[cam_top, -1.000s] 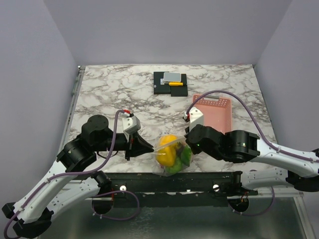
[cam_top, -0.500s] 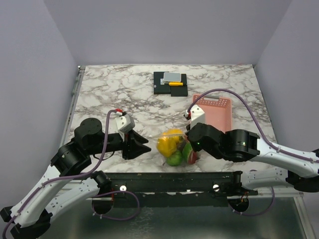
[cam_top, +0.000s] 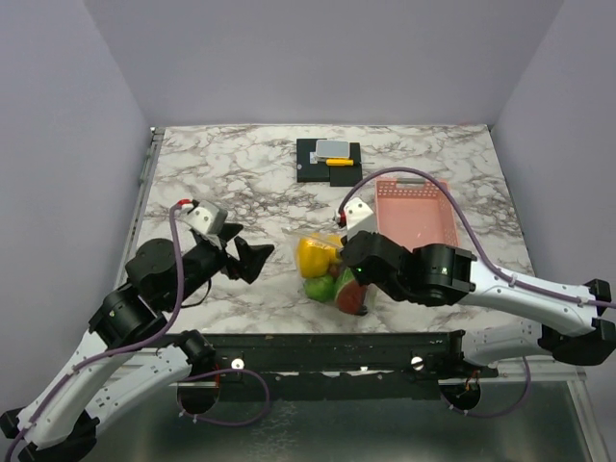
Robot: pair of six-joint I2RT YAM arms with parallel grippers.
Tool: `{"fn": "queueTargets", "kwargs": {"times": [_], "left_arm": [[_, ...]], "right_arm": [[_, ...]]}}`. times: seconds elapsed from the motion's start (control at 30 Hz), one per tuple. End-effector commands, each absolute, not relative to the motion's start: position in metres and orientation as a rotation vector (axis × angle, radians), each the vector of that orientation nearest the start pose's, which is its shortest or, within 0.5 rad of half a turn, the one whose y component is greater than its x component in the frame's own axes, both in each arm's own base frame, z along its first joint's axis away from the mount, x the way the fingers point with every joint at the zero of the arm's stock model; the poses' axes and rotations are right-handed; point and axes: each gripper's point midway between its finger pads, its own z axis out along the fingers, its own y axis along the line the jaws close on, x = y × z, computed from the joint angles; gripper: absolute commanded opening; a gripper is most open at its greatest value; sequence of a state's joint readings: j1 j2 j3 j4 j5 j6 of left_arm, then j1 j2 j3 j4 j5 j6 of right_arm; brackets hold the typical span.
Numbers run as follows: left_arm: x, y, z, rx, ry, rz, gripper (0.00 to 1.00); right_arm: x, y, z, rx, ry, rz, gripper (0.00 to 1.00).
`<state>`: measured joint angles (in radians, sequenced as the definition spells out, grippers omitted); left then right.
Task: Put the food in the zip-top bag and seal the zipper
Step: Place the zipper food storage bag at the center of the board.
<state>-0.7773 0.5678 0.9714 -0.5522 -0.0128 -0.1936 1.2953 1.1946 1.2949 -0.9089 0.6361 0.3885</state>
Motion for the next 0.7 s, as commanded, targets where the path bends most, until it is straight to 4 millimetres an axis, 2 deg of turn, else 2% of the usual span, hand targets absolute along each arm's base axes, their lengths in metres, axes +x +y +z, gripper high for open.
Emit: {"fn": "queueTargets", "kwargs": {"times": [0.0,0.17,0.23,0.5,0.67], "left_arm": [[0.186,-0.132,0.345,0.237,1.604,-0.573,0.86],[0.19,-0.095,0.347,0.031,1.529,-0.502,0.9],[0.189,-0.09,0.347,-0.006,1.507,-0.506,0.91],[0.191,-0.101,0.329,0.009,1.52,-0.548,0.92],[0.191,-0.102,0.323,0.031,1.531,-0.531,0.92]], "right_arm": [[0.188,0.274,0.302,-0.587,1.957,0.218,0.01],[0.202,0.292,0.311,-0.607,1.913,0.172,0.01],[0.211,0.298,0.314,-0.619,1.901,0.158,0.01],[0.252,0.316,0.336,-0.679,1.806,0.102,0.01],[0.288,0.321,0.338,-0.743,1.754,0.038,0.01]]}}
